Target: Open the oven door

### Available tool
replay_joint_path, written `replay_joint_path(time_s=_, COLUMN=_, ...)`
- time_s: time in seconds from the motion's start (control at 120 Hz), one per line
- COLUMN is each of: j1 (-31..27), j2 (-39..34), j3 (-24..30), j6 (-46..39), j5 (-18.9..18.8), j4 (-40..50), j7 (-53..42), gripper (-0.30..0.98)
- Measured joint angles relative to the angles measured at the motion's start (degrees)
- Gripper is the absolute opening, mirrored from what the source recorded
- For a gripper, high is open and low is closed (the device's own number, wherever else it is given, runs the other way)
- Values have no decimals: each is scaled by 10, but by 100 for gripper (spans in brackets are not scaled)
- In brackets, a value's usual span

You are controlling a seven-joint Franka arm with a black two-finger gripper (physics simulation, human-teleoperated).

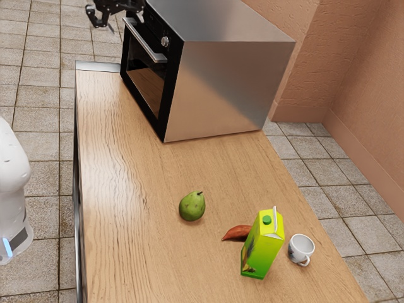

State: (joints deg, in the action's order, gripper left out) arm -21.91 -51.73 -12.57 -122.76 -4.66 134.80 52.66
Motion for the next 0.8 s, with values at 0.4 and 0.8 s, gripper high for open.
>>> replay_joint_path(time_s=0.4, j1=-17, j2=15, j3=-2, j6=-20, j5=47, j4=11, j7=-14, gripper=68)
replay_joint_path(time_s=0.8, j1=-56, j2=21, j3=-23, j6=-6, j5=72, j4=14, j7=12, gripper=68)
